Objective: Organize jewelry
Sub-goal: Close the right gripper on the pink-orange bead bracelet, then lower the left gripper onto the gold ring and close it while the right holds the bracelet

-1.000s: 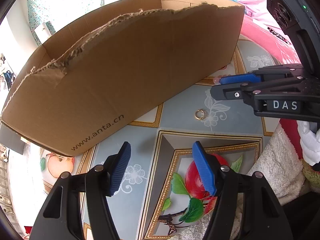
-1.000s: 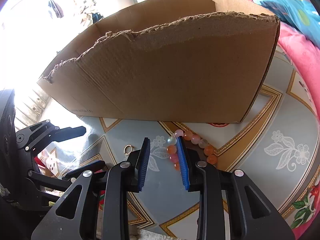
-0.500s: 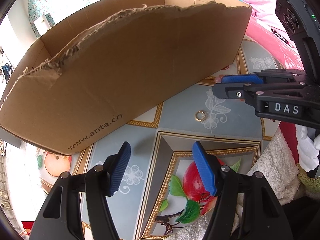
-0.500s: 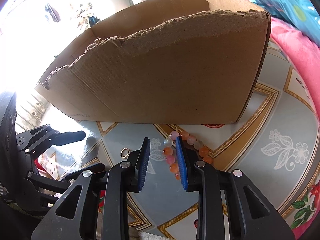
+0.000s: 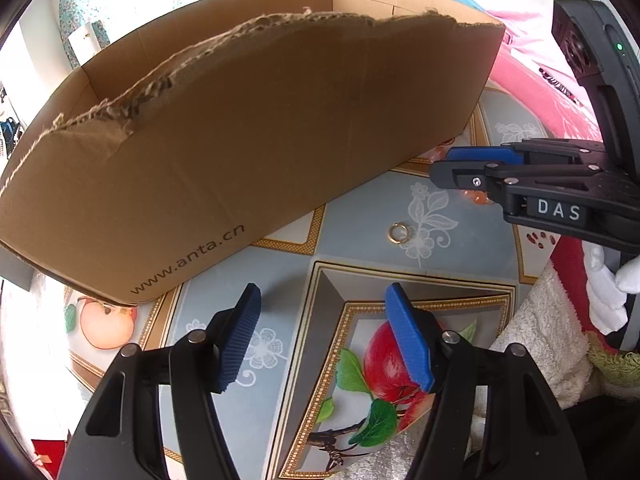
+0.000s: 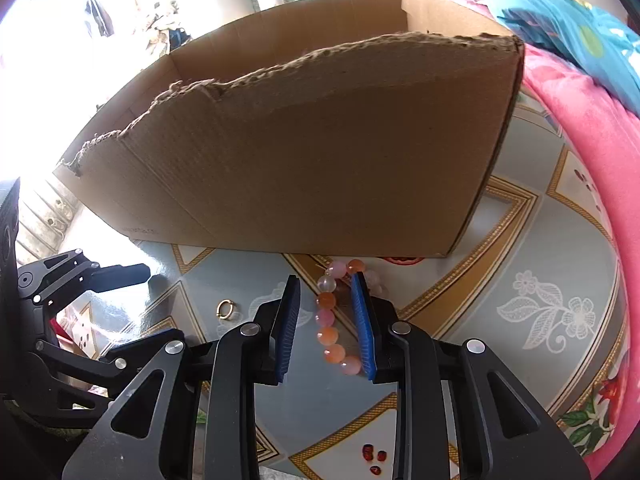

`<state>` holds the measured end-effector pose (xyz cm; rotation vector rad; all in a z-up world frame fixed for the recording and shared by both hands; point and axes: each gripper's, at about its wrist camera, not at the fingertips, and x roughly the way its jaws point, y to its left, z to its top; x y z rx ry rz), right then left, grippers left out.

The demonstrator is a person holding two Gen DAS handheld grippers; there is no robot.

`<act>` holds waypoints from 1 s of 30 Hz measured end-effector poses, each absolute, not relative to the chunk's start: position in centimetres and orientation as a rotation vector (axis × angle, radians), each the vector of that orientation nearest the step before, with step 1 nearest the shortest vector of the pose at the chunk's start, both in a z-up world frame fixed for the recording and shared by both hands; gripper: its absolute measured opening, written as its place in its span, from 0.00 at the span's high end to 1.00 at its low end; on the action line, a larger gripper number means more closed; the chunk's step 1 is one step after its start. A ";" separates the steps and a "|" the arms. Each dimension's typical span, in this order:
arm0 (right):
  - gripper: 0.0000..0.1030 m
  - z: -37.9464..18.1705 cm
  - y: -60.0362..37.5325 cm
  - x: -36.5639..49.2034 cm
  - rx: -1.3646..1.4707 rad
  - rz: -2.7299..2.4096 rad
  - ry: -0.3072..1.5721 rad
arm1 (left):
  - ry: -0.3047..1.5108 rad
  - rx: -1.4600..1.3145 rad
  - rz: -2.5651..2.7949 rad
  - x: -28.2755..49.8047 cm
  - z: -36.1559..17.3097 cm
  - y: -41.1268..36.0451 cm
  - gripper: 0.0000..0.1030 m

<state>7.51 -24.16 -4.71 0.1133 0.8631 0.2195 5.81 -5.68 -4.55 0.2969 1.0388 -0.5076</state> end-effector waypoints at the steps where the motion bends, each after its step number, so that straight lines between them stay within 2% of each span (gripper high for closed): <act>1: 0.75 -4.7 -24.4 7.5 0.123 0.213 0.862 | 1.035 0.266 -0.536 5.7 -4.4 -5.4 0.39; 3: 0.75 -4.8 -24.8 7.6 0.143 0.204 0.858 | 1.028 0.200 -0.593 5.6 -4.2 -4.6 0.40; 9: 0.75 -5.0 -25.1 7.5 0.170 0.202 0.842 | 0.989 0.139 -0.713 6.0 -3.5 -5.4 0.56; 15: 0.75 -5.2 -27.0 7.0 0.208 0.231 0.830 | 1.048 0.121 -0.738 7.1 -4.4 -6.6 0.69; 30: 0.75 -5.4 -30.1 6.6 0.270 0.285 0.811 | 1.089 0.130 -0.800 6.7 -4.4 -9.2 0.70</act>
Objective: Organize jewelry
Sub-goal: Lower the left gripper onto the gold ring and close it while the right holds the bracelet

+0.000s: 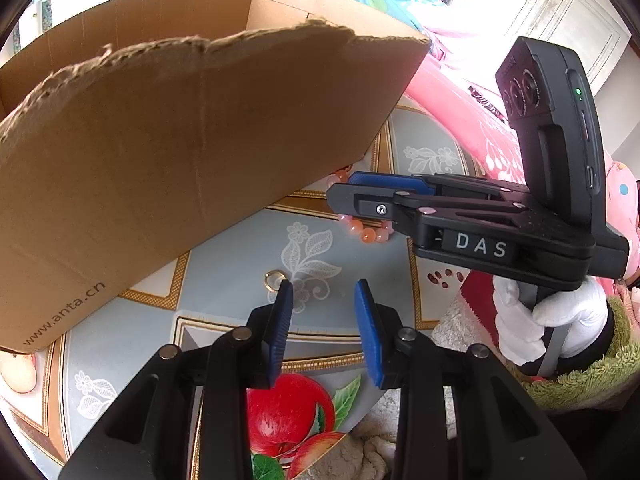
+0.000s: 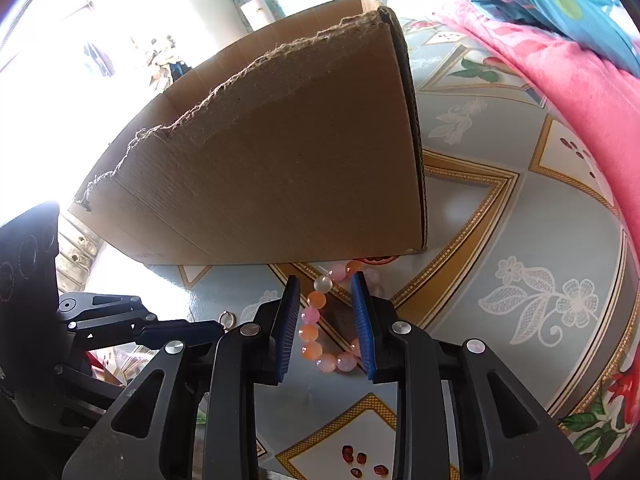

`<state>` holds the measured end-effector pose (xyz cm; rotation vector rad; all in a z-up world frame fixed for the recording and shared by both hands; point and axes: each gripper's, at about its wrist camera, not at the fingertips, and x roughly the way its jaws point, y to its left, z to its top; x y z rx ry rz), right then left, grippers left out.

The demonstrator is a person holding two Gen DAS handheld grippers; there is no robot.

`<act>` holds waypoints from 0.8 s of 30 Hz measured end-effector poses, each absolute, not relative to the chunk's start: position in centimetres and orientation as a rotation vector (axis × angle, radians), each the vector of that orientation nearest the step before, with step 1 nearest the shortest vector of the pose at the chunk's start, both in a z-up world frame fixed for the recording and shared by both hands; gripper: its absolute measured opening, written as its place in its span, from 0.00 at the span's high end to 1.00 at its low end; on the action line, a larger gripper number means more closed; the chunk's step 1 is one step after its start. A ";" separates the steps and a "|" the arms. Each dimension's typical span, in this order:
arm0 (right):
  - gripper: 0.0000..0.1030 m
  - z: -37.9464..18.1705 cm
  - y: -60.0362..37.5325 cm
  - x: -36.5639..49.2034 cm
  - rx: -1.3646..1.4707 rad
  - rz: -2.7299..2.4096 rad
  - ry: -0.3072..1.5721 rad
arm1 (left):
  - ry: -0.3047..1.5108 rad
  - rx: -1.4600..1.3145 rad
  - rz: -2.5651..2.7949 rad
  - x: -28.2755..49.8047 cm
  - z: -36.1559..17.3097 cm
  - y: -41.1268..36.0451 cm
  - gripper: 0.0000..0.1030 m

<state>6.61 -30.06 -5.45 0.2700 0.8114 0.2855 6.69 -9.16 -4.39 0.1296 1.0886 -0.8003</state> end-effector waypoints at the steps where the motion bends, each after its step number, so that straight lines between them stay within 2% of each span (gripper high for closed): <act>1: 0.75 -5.4 -30.2 6.6 0.273 0.287 0.811 | 1.090 0.129 -0.802 6.8 -4.4 -9.6 0.70; 7: 0.75 -5.4 -30.9 6.5 0.290 0.301 0.805 | 1.085 0.130 -0.820 7.0 -4.2 -10.1 0.70; 12: 0.75 -5.4 -31.3 6.4 0.296 0.306 0.803 | 1.001 0.189 -0.798 7.0 -3.0 -9.8 0.70; 19: 0.75 -5.7 -31.7 6.5 0.298 0.314 0.804 | 0.876 0.581 -0.775 5.8 -4.1 -11.0 0.70; 24: 0.75 -5.8 -31.6 6.6 0.295 0.311 0.805 | 0.849 0.633 -0.828 5.5 -4.3 -11.4 0.79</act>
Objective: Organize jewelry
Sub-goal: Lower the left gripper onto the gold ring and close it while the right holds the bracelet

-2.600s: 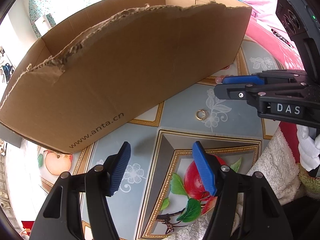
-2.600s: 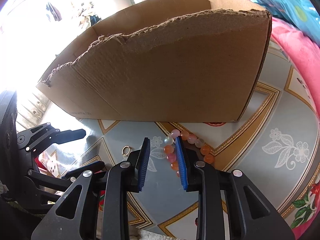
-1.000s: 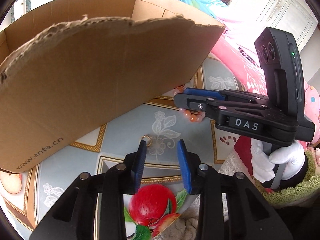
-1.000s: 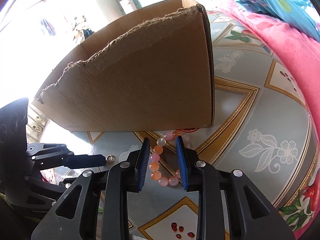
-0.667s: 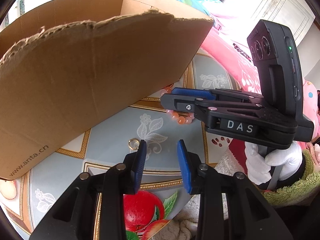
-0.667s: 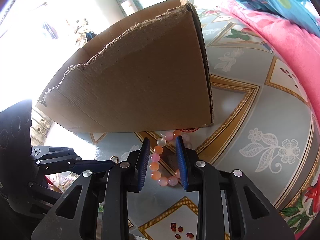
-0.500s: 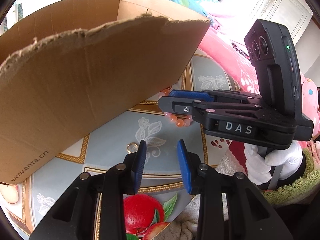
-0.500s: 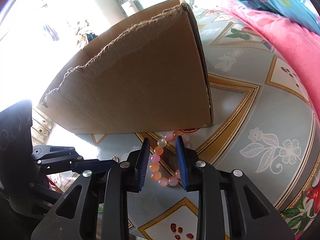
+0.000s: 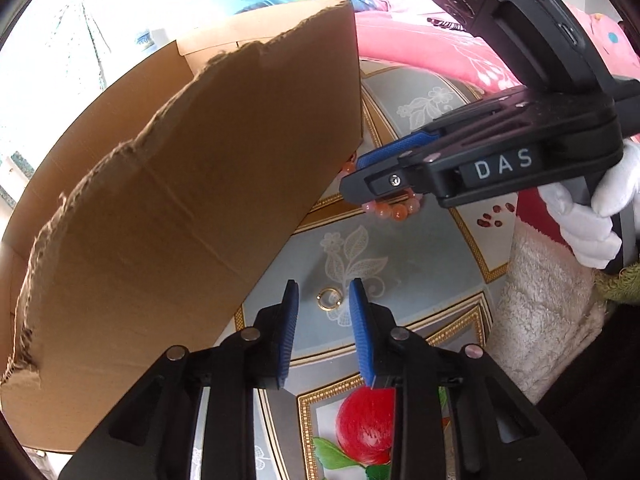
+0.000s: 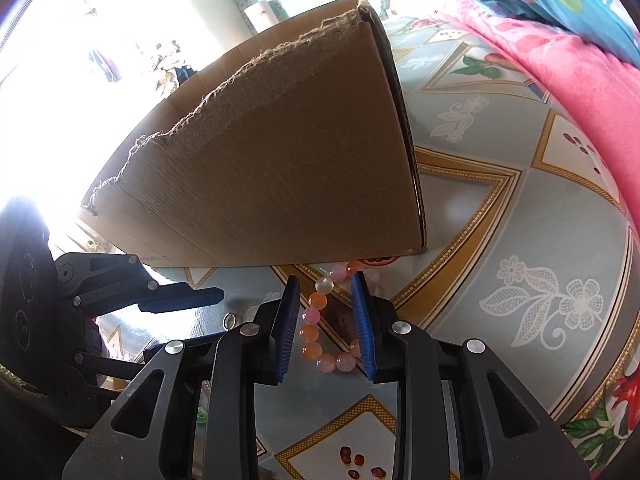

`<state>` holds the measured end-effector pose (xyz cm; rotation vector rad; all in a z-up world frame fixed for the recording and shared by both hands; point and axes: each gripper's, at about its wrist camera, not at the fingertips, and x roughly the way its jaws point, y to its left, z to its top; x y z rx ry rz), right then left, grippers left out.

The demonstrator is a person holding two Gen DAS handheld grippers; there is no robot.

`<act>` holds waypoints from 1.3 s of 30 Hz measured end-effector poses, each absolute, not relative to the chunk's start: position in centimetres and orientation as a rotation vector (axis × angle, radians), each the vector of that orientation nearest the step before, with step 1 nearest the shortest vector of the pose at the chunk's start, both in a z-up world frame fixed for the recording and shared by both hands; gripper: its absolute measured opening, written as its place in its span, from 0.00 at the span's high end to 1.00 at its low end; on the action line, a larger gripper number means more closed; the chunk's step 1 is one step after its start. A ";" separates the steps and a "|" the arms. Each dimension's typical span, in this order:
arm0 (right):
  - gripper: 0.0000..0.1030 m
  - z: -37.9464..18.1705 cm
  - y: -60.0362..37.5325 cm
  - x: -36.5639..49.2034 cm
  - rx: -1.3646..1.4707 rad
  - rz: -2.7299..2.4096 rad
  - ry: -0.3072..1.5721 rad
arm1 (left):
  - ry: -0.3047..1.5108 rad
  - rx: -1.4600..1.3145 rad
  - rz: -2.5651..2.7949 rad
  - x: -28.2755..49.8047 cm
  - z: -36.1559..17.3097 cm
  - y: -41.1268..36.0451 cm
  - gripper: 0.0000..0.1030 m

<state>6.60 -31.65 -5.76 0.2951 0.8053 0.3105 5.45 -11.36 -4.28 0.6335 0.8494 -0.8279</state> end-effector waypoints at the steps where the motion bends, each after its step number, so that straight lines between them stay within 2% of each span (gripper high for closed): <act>1: 0.75 -5.8 -31.7 6.6 0.293 0.311 0.805 | 0.849 0.636 -0.835 5.5 -4.3 -11.5 0.83; 3: 0.75 -5.7 -31.6 6.6 0.293 0.310 0.806 | 0.851 0.642 -0.851 5.5 -4.4 -11.9 0.89; 13: 0.75 -5.4 -30.3 6.4 0.250 0.288 0.807 | 0.849 0.598 -0.851 5.5 -4.2 -11.4 0.91; 14: 0.75 -5.2 -29.9 6.3 0.230 0.280 0.806 | 0.848 0.588 -0.848 5.1 -3.8 -10.2 1.00; 22: 0.76 -5.1 -25.2 5.2 -0.080 0.159 0.767 | 0.844 0.516 -0.815 4.8 -3.0 -7.6 1.00; 23: 0.82 -5.1 -25.2 5.2 -0.068 0.162 0.768 | 0.842 0.505 -0.814 5.0 -2.7 -7.1 1.00; 24: 0.93 -5.1 -25.4 5.2 -0.052 0.161 0.771 | 0.842 0.492 -0.815 5.0 -2.5 -6.8 1.00; 27: 0.93 -5.0 -26.6 5.4 0.033 0.189 0.788 | 0.836 0.469 -0.840 4.4 -2.0 -6.6 0.97; 30: 0.93 -5.0 -27.5 5.4 0.093 0.203 0.798 | 0.819 0.507 -0.860 3.9 -2.1 -6.1 0.84; 39: 0.93 -5.0 -28.9 4.9 0.180 0.202 0.814 | 0.837 0.546 -0.919 4.9 -3.9 -7.6 0.83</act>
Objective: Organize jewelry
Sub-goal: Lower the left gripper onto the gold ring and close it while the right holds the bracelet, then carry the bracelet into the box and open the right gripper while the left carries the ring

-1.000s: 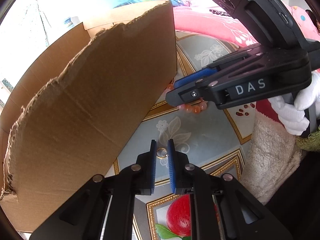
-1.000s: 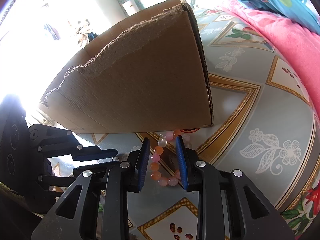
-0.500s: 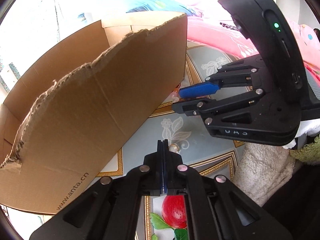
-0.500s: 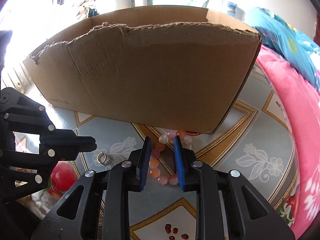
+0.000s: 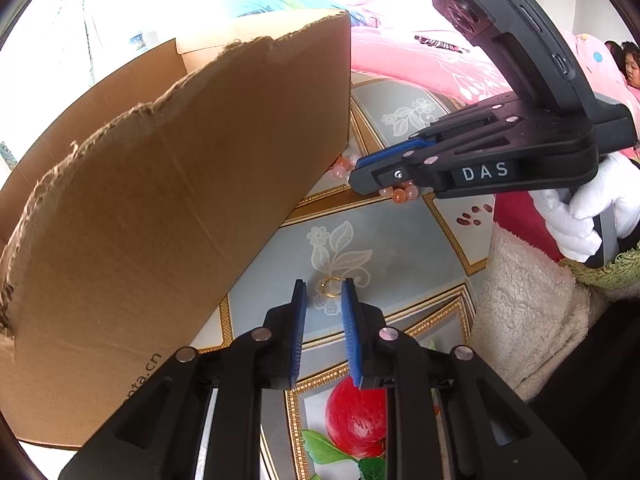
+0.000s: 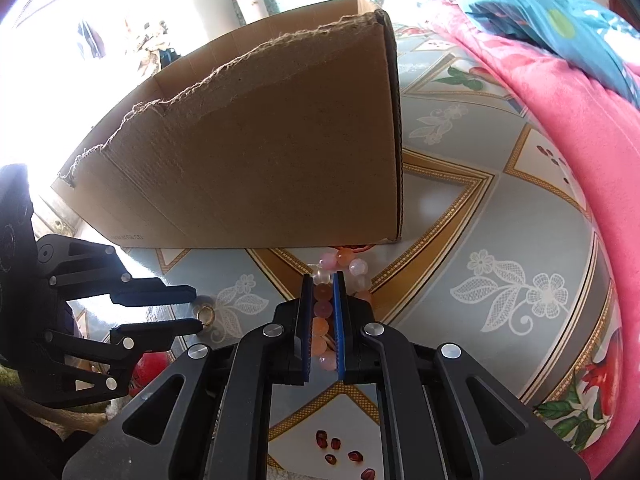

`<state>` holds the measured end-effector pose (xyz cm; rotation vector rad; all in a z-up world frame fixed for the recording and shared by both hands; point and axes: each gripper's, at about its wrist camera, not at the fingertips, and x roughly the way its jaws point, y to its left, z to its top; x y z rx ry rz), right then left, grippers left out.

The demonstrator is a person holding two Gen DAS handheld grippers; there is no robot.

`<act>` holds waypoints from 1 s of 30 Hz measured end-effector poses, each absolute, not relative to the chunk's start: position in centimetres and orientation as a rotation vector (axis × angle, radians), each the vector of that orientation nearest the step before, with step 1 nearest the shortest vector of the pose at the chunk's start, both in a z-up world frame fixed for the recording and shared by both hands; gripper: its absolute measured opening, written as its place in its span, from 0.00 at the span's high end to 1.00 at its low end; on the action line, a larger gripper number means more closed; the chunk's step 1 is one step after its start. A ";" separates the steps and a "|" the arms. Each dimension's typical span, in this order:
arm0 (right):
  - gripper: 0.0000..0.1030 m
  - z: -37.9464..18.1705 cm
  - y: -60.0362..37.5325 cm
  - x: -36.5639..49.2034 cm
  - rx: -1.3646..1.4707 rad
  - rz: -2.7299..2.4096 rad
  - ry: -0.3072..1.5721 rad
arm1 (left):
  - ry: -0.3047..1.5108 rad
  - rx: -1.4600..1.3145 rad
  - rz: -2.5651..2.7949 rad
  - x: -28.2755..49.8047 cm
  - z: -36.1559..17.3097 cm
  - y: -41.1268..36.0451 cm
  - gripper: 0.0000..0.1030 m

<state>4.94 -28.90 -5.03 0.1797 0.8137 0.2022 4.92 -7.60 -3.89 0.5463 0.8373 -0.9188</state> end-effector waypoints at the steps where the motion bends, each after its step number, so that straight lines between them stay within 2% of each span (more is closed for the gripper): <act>1: 0.93 -5.0 -29.0 4.9 0.186 0.203 0.814 | 0.835 0.560 -0.923 4.9 -3.9 -7.7 0.83; 11: 0.93 -4.4 -30.6 5.7 0.187 0.203 0.823 | 0.842 0.566 -0.950 5.5 -4.2 -9.1 0.83; 15: 0.93 -4.5 -30.6 5.9 0.206 0.210 0.824 | 0.822 0.555 -0.940 5.5 -4.3 -9.1 0.89; 25: 0.93 -3.4 -33.4 4.3 0.417 0.279 0.769 | 0.806 0.485 -0.903 5.2 -3.3 -8.4 0.89; 30: 0.93 -1.5 -35.6 2.6 0.580 0.360 0.676 | 0.741 0.400 -0.886 4.5 0.2 -6.9 0.89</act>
